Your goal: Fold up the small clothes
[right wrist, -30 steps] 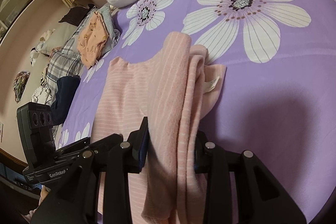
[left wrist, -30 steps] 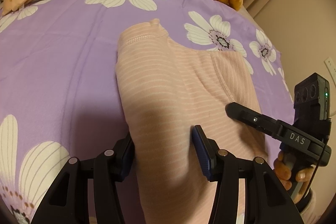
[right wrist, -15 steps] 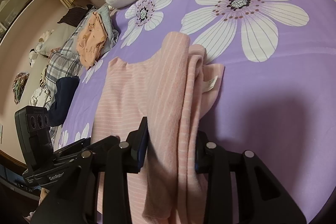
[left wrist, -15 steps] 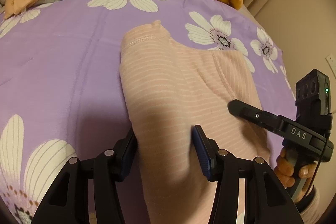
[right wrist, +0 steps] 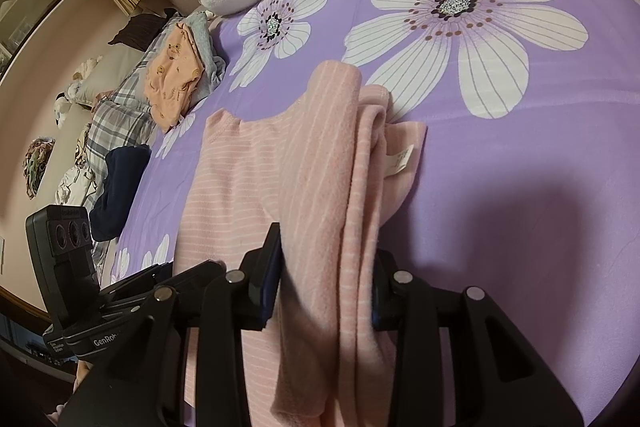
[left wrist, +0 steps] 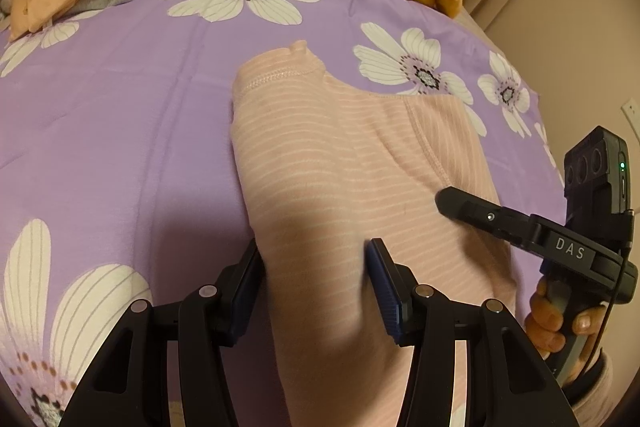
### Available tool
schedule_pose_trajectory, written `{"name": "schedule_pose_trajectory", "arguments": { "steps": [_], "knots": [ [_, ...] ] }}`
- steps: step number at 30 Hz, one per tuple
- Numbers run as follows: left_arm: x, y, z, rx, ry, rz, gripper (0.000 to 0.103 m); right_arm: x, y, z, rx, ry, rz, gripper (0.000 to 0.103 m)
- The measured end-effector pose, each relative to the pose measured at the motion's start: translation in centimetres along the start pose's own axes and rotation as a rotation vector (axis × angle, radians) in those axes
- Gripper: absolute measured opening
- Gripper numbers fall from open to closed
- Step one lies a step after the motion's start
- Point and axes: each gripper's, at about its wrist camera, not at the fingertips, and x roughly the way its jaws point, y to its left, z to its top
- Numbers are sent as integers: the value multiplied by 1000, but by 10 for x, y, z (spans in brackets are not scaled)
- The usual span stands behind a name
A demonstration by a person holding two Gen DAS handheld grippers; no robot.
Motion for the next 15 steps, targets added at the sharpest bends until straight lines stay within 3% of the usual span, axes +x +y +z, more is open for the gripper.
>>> {"name": "schedule_pose_trajectory", "arguments": {
  "steps": [15],
  "knots": [
    [-1, 1, 0, 1, -1, 1, 51, 0, 0, 0, 0, 0, -1, 35]
  ]
}}
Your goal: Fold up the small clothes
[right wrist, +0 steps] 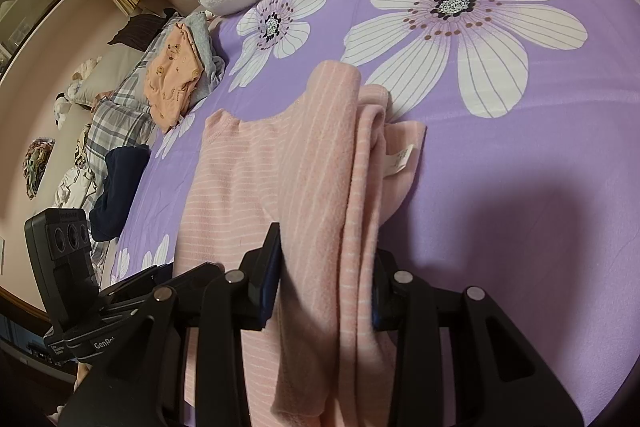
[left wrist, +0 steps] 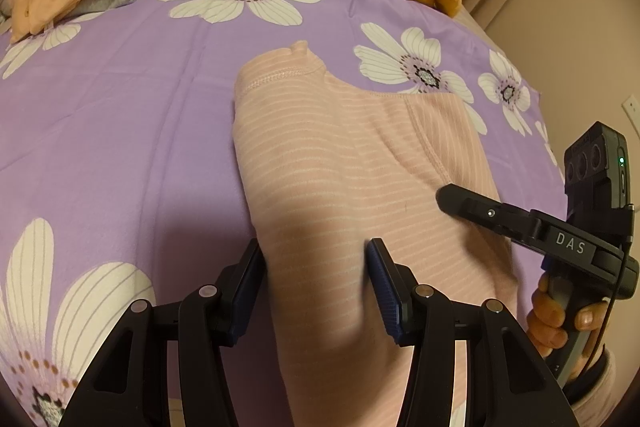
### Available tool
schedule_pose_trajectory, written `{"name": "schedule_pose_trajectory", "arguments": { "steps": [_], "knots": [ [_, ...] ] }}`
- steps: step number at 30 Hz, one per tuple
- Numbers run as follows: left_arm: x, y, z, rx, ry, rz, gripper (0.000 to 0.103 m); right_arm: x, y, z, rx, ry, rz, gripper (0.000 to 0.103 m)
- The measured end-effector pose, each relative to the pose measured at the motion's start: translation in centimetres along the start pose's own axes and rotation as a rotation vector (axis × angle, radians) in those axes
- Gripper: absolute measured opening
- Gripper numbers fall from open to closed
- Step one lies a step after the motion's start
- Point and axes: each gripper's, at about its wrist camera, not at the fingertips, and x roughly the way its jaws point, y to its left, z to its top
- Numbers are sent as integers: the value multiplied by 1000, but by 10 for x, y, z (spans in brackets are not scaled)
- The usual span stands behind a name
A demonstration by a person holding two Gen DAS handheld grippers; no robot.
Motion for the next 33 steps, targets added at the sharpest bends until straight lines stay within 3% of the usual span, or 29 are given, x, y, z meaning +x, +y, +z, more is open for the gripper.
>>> {"name": "schedule_pose_trajectory", "arguments": {
  "steps": [33],
  "knots": [
    [-3, 0, -5, 5, -3, 8, 51, 1, -4, 1, 13, 1, 1, 38]
  ]
}}
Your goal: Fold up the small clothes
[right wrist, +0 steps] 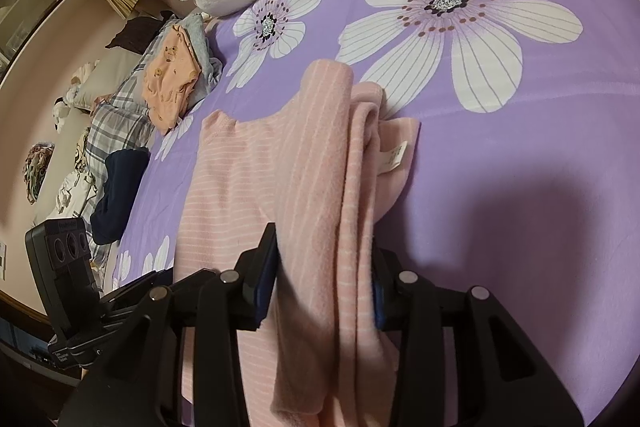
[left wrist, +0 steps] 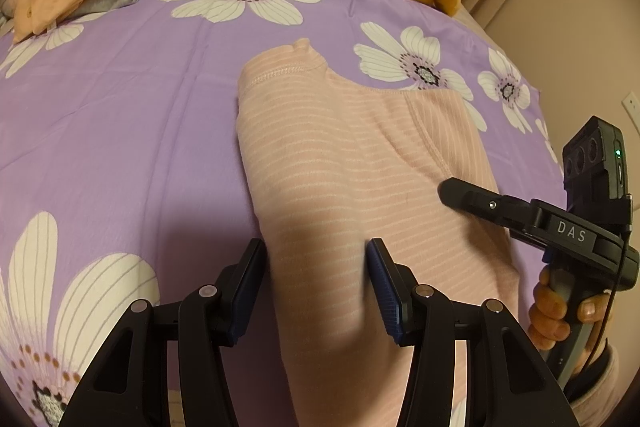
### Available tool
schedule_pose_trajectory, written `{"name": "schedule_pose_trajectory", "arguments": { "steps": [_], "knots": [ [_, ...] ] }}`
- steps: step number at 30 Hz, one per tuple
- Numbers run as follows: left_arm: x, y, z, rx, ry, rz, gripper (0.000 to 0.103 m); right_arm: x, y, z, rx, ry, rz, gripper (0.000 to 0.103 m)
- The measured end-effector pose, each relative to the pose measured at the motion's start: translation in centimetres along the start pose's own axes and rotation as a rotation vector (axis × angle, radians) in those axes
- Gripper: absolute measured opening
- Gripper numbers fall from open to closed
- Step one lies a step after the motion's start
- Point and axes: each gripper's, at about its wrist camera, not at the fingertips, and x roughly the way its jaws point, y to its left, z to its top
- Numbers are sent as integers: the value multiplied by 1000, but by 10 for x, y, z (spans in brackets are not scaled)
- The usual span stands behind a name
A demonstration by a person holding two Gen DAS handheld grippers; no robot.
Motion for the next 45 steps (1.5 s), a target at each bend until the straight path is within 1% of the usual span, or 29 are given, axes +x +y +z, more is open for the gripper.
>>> {"name": "schedule_pose_trajectory", "arguments": {
  "steps": [15, 45],
  "knots": [
    [-1, 0, -1, 2, 0, 3, 51, -3, -3, -4, 16, -2, 2, 41],
    [-13, -2, -20, 13, -3, 24, 51, -6, -5, -5, 36, -3, -7, 45]
  ]
}}
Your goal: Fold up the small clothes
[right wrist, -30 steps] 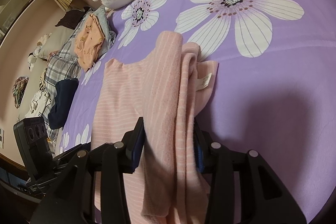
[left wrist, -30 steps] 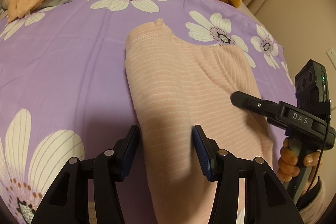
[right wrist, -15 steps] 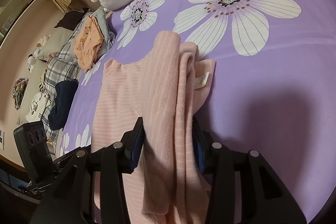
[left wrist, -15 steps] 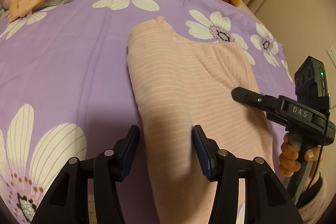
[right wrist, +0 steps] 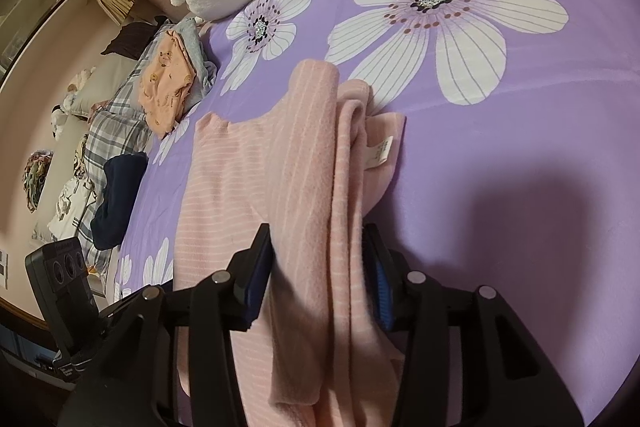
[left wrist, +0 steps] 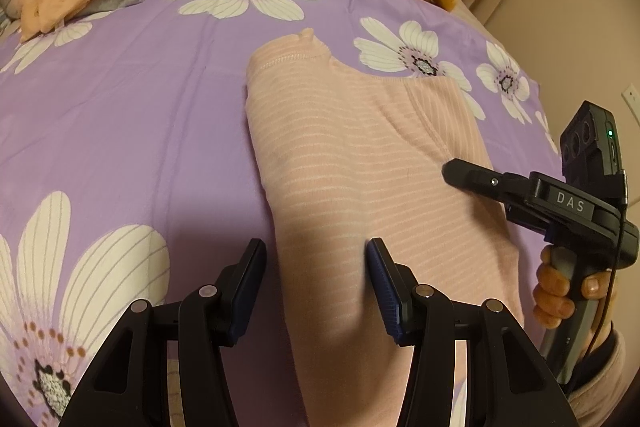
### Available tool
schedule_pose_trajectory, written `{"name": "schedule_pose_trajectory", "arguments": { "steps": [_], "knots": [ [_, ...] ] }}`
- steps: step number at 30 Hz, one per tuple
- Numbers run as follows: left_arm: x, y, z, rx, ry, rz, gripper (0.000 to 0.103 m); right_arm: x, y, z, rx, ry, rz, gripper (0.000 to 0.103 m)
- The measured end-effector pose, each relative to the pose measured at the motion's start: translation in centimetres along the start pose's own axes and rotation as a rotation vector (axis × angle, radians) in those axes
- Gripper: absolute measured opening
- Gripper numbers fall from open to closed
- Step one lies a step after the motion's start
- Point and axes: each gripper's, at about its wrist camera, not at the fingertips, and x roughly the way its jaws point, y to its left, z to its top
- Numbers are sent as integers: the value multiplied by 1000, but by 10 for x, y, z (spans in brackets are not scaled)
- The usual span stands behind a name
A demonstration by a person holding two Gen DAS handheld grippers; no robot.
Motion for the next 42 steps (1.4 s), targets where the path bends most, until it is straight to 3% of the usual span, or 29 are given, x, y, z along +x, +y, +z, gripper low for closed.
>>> {"name": "schedule_pose_trajectory", "arguments": {
  "steps": [42],
  "knots": [
    [-11, -3, -22, 7, 18, 32, 51, -24, -12, -14, 57, -34, -21, 52]
  ]
}}
